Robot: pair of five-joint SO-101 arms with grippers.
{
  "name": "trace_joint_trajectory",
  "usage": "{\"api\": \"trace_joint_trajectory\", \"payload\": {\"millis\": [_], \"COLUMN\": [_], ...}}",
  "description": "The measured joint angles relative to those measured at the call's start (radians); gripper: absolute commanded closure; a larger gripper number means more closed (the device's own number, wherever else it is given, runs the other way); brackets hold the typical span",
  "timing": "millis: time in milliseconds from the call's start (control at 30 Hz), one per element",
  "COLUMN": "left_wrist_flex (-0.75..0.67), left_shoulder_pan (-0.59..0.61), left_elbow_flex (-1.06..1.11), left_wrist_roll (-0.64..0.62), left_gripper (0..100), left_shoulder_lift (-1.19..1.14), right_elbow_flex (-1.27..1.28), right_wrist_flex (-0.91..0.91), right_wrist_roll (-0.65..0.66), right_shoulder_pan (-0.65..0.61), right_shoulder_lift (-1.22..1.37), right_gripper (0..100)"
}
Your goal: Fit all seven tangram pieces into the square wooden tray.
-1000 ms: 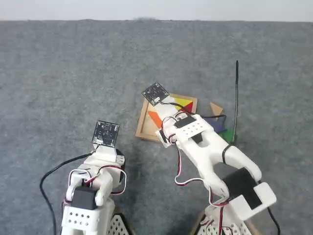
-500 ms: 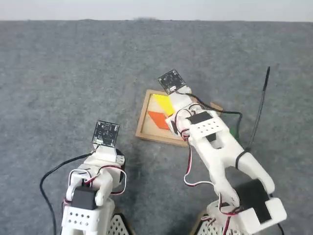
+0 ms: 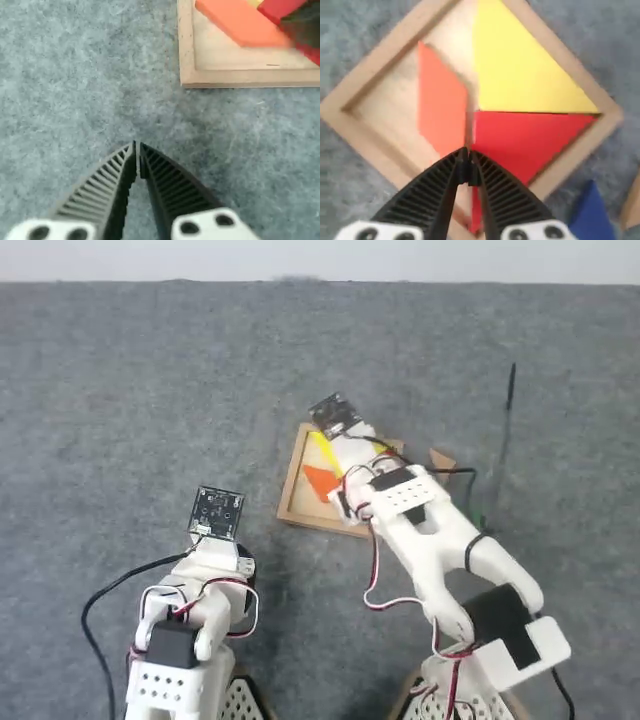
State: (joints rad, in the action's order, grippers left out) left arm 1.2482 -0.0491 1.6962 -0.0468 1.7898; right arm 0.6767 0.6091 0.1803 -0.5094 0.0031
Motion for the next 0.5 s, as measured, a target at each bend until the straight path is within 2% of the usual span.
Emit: {"api": "trace_joint_trajectory", "payload": {"millis": [500], "left_wrist_flex": [0.000], "left_shoulder_pan": [0.000], "left_elbow_flex": [0.000], "left_wrist_roll": [0.000], "left_gripper": [99], "left_shoulder_lift": [0.000], "right_elbow_flex": [-0.054], "right_wrist_flex": [0.000], "right_wrist_roll": [0.003], "right_shoulder_pan": [-0.026], "right_shoulder_lift": [0.015], "right_gripper": [98.2]}}
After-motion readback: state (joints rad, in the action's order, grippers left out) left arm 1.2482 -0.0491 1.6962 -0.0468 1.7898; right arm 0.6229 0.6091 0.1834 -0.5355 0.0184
